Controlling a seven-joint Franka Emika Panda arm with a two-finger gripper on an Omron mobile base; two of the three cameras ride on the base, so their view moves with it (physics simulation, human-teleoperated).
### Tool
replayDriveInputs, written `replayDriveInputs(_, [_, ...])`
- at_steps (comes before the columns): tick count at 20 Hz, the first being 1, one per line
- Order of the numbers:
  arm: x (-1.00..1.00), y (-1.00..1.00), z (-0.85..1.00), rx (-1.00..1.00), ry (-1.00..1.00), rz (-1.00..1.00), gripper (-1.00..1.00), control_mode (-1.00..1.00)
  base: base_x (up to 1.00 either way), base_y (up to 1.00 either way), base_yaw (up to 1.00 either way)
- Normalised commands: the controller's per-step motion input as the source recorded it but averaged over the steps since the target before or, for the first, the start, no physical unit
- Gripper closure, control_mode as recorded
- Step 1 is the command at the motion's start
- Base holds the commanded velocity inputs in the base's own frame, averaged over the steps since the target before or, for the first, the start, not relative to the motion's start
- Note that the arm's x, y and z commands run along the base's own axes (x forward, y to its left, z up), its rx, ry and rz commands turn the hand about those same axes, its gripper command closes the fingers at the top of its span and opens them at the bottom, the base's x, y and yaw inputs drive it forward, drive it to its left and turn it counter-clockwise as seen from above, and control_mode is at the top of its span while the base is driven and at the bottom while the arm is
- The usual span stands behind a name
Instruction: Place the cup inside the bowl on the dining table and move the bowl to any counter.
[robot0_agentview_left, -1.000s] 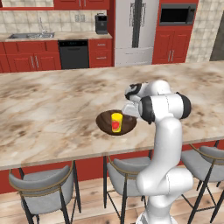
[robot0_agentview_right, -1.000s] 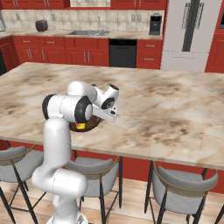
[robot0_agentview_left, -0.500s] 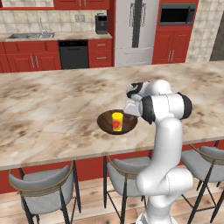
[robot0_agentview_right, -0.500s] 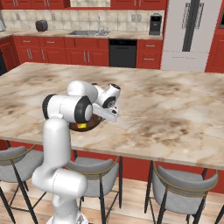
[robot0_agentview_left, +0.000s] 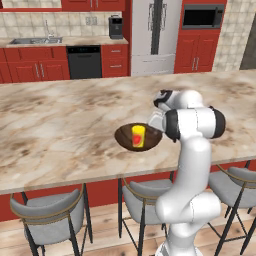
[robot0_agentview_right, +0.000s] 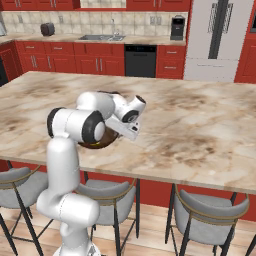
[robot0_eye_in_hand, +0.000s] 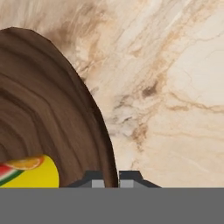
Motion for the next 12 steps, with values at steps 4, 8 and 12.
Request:
replayDriveInputs(4, [-0.29, -0.1, 0.36, 0.09, 0.0, -0.01, 1.0, -1.0, 0.0, 0.0, 0.0])
replayDriveInputs(8, [-0.36, -0.1, 0.44, 0.05, 0.0, 0.0, 1.0, -1.0, 0.0, 0.0, 0.0])
replayDriveInputs(12, [-0.42, 0.0, 0.55, 0.02, 0.0, 0.0, 1.0, -1.0, 0.0, 0.0, 0.0])
